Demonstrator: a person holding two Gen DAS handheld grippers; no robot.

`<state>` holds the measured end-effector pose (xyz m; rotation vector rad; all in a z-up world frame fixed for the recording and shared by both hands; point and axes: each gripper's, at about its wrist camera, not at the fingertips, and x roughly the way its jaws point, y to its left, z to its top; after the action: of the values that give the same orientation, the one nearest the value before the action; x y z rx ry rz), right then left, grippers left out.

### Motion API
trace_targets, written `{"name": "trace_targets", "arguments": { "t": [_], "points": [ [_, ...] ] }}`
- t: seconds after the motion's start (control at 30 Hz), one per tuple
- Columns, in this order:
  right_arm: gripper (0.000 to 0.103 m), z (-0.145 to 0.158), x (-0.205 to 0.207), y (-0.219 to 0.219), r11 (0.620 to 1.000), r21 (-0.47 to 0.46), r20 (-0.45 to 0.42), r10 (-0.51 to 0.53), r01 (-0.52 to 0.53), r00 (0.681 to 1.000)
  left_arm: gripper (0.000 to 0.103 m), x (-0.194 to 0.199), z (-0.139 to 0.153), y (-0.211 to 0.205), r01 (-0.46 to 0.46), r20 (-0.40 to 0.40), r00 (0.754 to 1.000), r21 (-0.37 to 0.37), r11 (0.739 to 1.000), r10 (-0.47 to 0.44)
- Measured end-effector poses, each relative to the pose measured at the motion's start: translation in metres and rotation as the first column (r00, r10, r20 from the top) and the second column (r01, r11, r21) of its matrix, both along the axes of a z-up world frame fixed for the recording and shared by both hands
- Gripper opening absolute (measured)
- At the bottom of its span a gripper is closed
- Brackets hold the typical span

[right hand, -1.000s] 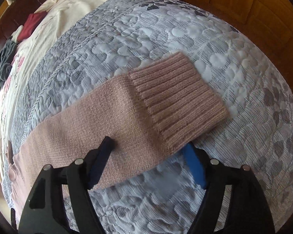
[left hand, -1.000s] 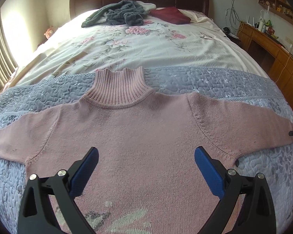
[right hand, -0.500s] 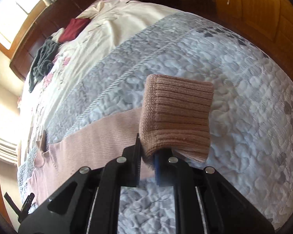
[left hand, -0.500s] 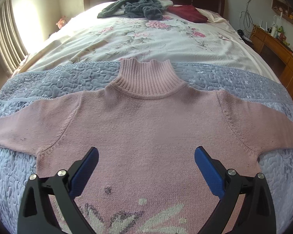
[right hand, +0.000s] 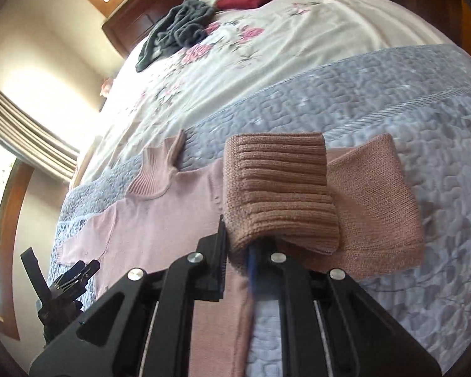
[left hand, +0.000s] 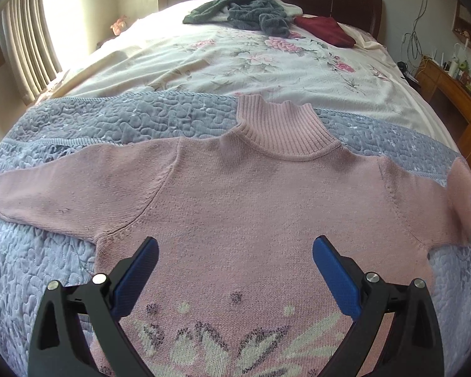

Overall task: Fold small clothes
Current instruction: 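Grasp the sweater sleeve cuff with the right tool and fold it across the body, then grasp the folded cuff with the left tool, reposition it, release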

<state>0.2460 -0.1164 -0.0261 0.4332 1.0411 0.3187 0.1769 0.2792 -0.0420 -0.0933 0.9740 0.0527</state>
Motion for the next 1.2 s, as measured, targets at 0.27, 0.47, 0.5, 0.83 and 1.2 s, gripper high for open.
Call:
{"name": "trace_targets", "arguments": {
  "t": [0.27, 0.47, 0.5, 0.83, 1.2],
  "points": [
    [0.01, -0.037, 0.002, 0.1, 0.992, -0.032, -0.061, 0.121, -0.123, 0.991, 0.099, -0.002, -0.006, 0.016, -0.003, -0.025, 1.0, -0.036, 0.999, 0.002],
    [0.017, -0.079, -0.002, 0.128, 0.973, -0.077, -0.164, 0.201, -0.216, 0.966, 0.099, 0.004, -0.01, 0.009, 0.023, -0.07, 0.997, -0.103, 0.994, -0.031],
    [0.018, -0.079, -0.007, 0.127, 0.97, -0.067, -0.162, 0.22, -0.233, 0.962, 0.099, 0.005, -0.011, 0.005, 0.036, -0.074, 0.996, -0.114, 0.993, -0.045],
    [0.034, -0.041, -0.052, 0.04, 0.988, -0.087, -0.059, 0.126, -0.131, 0.99, 0.097, 0.037, -0.04, -0.088, 0.143, -0.197, 0.953, -0.368, 0.919, -0.228],
    [0.034, -0.048, -0.08, -0.02, 0.991, -0.125, -0.058, 0.032, -0.039, 0.998, 0.02, 0.063, -0.079, -0.154, 0.08, -0.308, 0.919, -0.466, 0.881, -0.246]
  ]
}}
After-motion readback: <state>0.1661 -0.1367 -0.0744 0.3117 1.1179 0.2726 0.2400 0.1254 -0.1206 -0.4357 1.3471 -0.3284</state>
